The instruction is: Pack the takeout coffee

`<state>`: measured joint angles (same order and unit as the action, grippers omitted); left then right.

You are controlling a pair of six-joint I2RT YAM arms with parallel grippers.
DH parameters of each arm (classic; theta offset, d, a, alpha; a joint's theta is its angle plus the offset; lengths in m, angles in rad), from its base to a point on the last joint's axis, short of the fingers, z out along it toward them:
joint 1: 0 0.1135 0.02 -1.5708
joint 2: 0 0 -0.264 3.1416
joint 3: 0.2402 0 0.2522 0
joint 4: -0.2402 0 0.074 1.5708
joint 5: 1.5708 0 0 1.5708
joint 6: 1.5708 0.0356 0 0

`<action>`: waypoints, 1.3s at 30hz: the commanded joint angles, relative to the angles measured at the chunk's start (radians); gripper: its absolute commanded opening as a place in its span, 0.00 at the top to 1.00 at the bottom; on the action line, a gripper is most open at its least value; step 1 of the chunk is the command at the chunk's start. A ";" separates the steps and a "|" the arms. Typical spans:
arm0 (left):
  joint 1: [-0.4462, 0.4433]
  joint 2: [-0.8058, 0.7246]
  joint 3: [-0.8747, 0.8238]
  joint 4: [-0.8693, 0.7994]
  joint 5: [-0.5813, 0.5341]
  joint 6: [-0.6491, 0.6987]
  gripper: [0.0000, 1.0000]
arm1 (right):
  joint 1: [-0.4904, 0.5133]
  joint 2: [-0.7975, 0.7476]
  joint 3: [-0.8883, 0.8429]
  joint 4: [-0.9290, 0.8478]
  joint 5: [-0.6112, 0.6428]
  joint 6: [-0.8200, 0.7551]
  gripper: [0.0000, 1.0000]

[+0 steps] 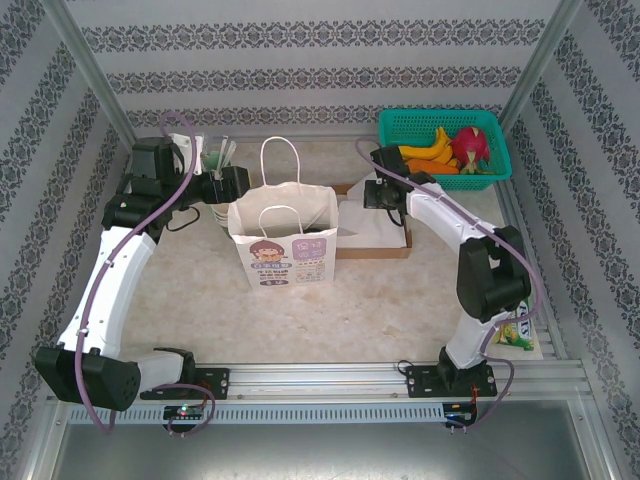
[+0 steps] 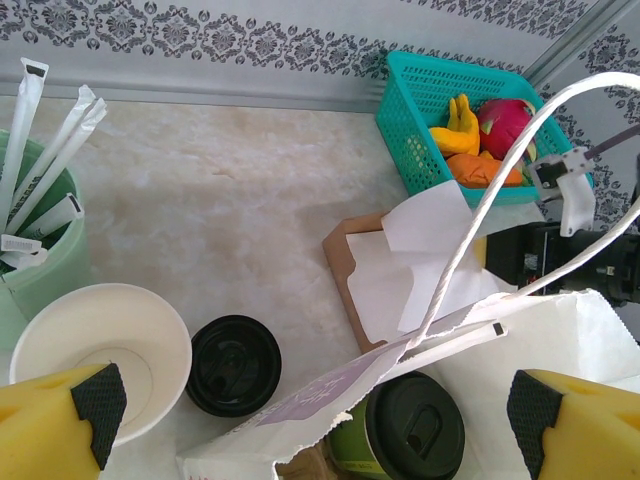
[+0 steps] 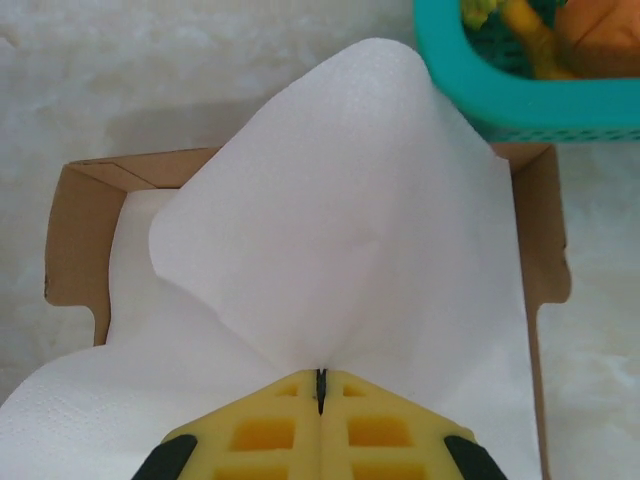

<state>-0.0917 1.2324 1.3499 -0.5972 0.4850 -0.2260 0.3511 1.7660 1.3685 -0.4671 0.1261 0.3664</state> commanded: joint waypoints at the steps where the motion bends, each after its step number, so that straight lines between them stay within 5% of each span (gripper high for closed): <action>1: -0.008 -0.020 -0.014 0.034 -0.011 -0.001 0.00 | 0.004 -0.038 -0.020 0.025 0.058 -0.024 1.00; 9: -0.008 -0.024 -0.009 0.022 -0.016 0.004 0.00 | -0.015 -0.055 0.026 -0.137 -0.046 -0.058 1.00; 18: -0.007 -0.013 -0.002 0.033 -0.012 0.004 0.00 | -0.036 -0.074 0.094 -0.278 -0.027 -0.039 1.00; 30: -0.008 -0.024 -0.014 0.033 -0.020 0.022 0.00 | 0.049 -0.066 0.317 -0.520 0.260 -0.028 1.00; 39: -0.008 -0.024 -0.027 0.051 -0.005 0.013 0.00 | 0.028 -0.161 0.265 -0.559 0.360 -0.031 1.00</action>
<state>-0.0917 1.2278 1.3315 -0.5900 0.4736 -0.2176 0.3901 1.6520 1.6520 -0.9844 0.4145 0.3340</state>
